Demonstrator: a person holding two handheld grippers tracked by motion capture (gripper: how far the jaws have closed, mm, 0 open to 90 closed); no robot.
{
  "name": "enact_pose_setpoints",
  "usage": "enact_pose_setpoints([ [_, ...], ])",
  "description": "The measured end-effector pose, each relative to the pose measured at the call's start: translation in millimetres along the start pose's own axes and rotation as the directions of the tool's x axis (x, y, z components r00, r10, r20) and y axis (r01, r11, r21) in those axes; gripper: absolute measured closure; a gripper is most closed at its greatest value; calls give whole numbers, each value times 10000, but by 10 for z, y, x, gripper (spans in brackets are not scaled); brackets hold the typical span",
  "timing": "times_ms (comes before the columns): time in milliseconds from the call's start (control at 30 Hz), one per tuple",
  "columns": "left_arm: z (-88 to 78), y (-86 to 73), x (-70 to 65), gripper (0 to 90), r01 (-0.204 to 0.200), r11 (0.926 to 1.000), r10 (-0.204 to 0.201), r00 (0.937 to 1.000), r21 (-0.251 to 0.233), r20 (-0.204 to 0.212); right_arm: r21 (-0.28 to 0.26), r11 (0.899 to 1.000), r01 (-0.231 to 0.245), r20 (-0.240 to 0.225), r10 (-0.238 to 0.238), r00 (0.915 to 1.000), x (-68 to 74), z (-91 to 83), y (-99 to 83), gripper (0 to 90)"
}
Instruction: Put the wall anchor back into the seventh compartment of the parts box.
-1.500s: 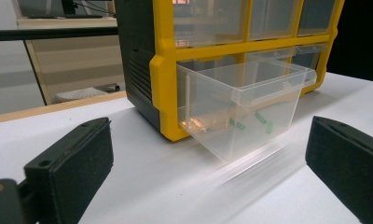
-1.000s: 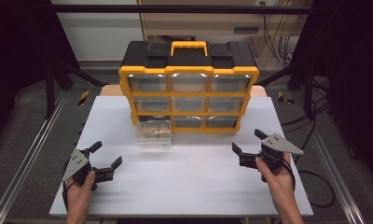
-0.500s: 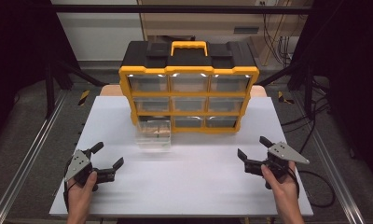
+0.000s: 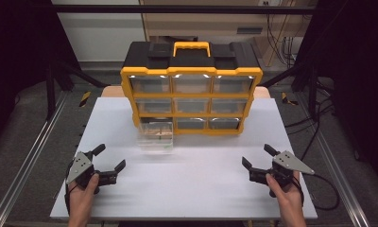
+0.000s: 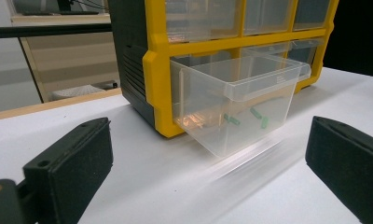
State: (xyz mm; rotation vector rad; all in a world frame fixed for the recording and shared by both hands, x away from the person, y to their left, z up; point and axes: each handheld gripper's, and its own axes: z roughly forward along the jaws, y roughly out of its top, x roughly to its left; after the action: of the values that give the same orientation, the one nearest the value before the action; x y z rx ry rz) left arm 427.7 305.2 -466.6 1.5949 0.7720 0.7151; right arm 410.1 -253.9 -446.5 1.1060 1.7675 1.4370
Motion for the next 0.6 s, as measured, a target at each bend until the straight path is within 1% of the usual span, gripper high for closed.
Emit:
enact_pose_setpoints([
  [33,0,0,0,7,0,10000,0,10000,2,7,-13,10000,69,-6,-69,10000,0,1,-13,50],
  [167,5,-2,-1,7,-15,10000,15,10000,-6,28,-95,9999,48,-23,-49,10000,5,3,-42,50],
  [233,7,-3,-3,7,-35,10000,35,10000,4,43,-152,9998,113,-41,-113,9999,2,8,-53,50],
  [600,20,-6,-13,7,-66,10000,66,9999,45,77,-161,9999,45,-225,-48,9997,36,86,-100,51],
])
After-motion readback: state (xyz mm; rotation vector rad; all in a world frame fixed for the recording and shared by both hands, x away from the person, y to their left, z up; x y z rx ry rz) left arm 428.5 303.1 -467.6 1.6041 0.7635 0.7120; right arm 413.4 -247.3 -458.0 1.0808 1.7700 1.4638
